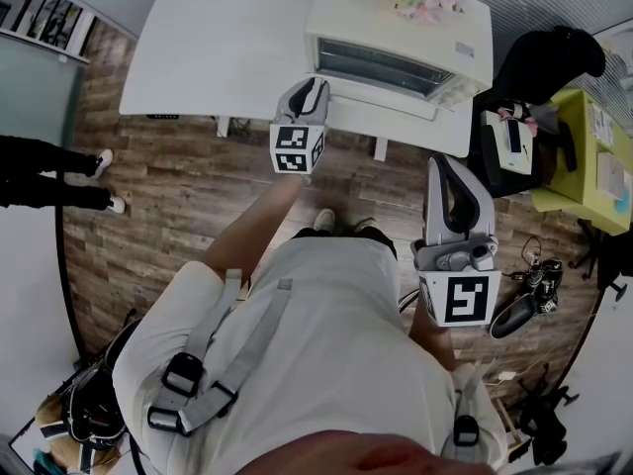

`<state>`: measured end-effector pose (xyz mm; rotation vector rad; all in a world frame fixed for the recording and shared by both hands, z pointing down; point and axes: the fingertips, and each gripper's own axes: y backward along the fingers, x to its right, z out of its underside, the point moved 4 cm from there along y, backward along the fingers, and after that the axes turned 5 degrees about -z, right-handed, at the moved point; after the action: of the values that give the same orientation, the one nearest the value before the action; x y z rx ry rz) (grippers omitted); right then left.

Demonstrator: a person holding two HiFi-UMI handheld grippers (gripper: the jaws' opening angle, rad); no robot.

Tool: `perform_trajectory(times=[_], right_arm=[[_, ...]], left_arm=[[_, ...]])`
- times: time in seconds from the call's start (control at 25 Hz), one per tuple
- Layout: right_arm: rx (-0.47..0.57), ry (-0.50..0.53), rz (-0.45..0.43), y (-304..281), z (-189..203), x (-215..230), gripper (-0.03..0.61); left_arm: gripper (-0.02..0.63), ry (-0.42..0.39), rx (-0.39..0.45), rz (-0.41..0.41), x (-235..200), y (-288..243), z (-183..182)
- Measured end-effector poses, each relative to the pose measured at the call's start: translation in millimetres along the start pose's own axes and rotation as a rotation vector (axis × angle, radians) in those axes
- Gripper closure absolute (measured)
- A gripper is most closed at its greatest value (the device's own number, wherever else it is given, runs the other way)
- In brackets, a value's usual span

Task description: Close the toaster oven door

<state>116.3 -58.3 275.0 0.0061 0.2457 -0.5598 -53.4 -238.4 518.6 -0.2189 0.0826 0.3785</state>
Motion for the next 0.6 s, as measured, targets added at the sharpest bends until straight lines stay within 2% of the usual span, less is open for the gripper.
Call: perform_trajectory(times=[0.6], right_arm=[[0.003,0.004,-0.007,-5,-1,5,0.574]], left_arm=[[0.514,-0.017,0.008,0.001,-1,-19,-18]])
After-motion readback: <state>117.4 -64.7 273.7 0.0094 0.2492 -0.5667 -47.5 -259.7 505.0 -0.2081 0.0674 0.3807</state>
